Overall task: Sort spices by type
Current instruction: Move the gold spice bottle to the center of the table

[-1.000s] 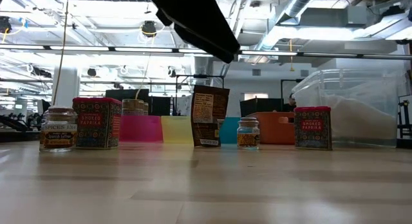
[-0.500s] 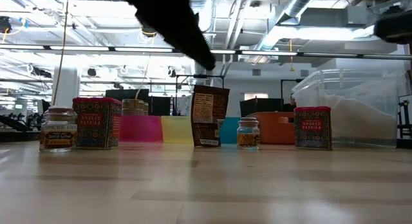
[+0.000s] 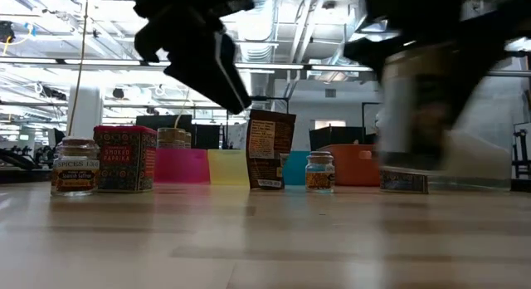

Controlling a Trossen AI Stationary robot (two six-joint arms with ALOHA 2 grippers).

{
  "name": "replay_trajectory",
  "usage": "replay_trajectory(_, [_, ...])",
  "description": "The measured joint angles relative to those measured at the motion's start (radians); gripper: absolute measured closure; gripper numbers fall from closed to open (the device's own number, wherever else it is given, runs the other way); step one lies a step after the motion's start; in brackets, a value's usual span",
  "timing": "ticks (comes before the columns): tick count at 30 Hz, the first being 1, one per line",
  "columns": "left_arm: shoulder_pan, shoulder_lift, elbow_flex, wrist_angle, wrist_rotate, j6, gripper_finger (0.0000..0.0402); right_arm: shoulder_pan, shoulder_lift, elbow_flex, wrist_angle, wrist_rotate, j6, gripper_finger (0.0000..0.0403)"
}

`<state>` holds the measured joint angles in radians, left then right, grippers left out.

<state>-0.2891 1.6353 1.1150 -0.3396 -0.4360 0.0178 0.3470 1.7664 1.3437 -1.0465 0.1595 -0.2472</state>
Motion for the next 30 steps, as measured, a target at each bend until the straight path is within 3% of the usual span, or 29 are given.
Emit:
replay_trajectory(6, [0.056,-0.204,-0.162,0.065,0.013,0.021,0.012,-0.156,0.001,0.0,0.104,-0.005,-0.091,0.0097])
replay_trajectory(12, [0.078,-0.346,-0.274,0.098,0.024,-0.026,0.012,-0.221,0.013,0.0,0.159,-0.004,-0.129,0.0092])
replay_trajectory(21, [0.139,-0.326,-0.287,0.134,0.069,0.016,0.012,-0.243,0.041,0.0,0.248,-0.006,-0.181,0.008])
replay_trajectory(30, [0.258,-0.327,-0.278,0.133,0.177,0.023,0.012,-0.292,0.038,0.025,0.273,-0.003,-0.154,0.0008])
